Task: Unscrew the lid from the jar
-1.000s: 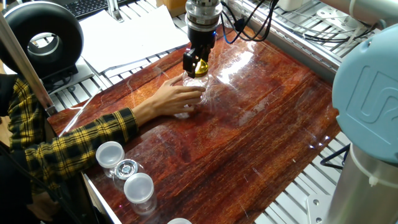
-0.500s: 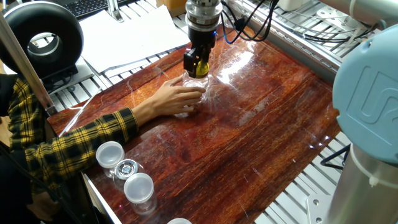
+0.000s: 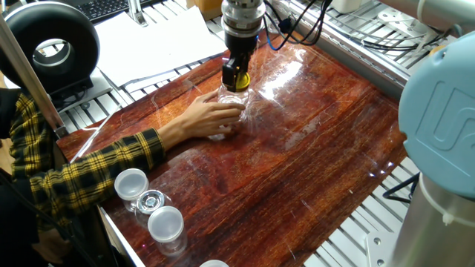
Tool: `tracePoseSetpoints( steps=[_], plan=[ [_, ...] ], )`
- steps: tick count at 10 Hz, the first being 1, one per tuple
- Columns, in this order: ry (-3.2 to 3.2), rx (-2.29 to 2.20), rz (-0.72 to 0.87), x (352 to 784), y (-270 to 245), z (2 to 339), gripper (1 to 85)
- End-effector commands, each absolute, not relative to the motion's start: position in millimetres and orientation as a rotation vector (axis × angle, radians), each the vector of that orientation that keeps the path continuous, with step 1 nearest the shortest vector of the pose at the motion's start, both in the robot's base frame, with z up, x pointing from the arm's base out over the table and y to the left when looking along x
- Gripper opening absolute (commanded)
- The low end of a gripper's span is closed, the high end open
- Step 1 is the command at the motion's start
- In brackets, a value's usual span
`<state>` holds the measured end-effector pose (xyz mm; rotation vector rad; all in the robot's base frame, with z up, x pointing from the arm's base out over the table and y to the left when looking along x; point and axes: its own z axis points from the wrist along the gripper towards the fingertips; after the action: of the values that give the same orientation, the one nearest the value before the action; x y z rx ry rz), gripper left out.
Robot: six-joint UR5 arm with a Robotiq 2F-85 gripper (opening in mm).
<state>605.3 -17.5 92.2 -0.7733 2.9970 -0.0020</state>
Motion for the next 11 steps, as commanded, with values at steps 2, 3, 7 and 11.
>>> tracePoseSetpoints(
  steps=[2,3,7,11],
  plan=[
    [2.887,-1.17,-0.078,604.9,-15.7,97.7,47.3],
    [2.876,-1.252,-0.095,599.5,-15.4,100.7,47.3],
    [2.892,-1.355,-0.16,581.2,-17.8,113.7,46.7],
    [3.103,-0.859,-0.199,551.3,-29.2,131.8,39.7]
  ],
)
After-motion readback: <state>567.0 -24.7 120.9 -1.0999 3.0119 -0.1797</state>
